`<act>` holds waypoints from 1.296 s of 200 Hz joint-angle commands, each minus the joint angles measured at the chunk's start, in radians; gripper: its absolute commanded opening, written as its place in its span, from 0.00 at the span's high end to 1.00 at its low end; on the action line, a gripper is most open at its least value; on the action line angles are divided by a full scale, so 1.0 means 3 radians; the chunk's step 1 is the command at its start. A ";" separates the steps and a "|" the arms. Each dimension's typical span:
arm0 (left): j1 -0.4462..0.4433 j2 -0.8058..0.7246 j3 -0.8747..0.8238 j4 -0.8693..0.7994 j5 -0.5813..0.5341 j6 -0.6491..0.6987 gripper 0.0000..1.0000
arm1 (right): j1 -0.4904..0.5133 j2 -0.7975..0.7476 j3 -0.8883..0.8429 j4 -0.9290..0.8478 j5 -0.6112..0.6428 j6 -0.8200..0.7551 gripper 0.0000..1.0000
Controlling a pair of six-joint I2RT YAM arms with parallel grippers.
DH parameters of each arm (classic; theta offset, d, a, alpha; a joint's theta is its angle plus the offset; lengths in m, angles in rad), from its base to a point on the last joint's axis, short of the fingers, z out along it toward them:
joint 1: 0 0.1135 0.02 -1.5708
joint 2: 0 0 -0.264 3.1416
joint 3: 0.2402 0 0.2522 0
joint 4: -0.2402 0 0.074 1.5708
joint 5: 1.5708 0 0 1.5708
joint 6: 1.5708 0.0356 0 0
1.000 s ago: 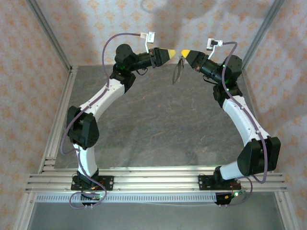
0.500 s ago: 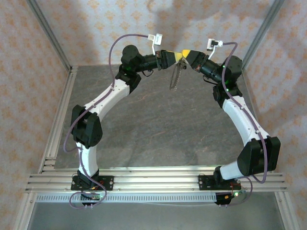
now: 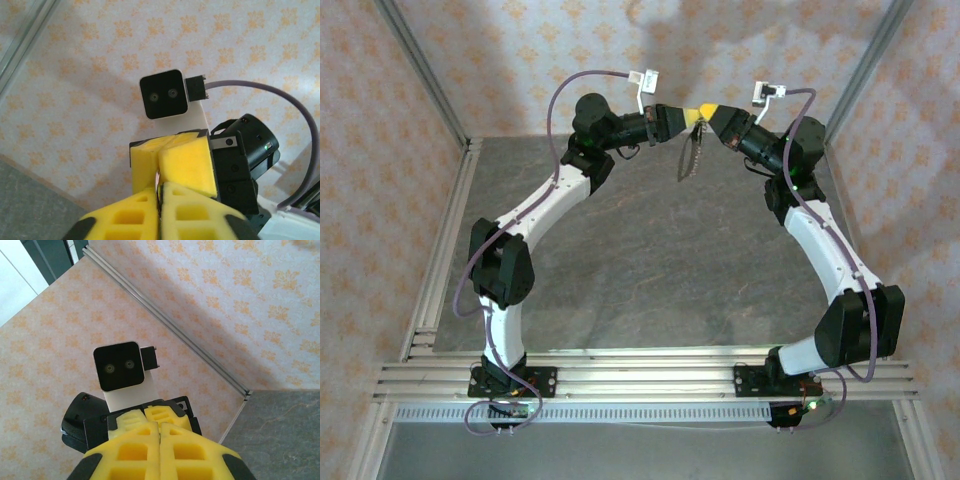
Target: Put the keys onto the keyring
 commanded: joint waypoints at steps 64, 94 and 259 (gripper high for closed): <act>-0.0075 0.0006 0.0116 0.0069 -0.0076 0.0053 1.00 | -0.0072 -0.0301 0.0079 -0.0326 0.0337 -0.0220 0.56; -0.0076 -0.0030 0.0061 0.0098 -0.0116 0.0066 1.00 | -0.0145 -0.0531 -0.0121 -0.0379 0.0583 -0.0209 0.53; -0.0074 -0.0061 0.0096 0.0115 -0.0082 0.0058 1.00 | 0.0186 -0.1153 -0.0792 -0.1535 0.1211 -0.1628 0.46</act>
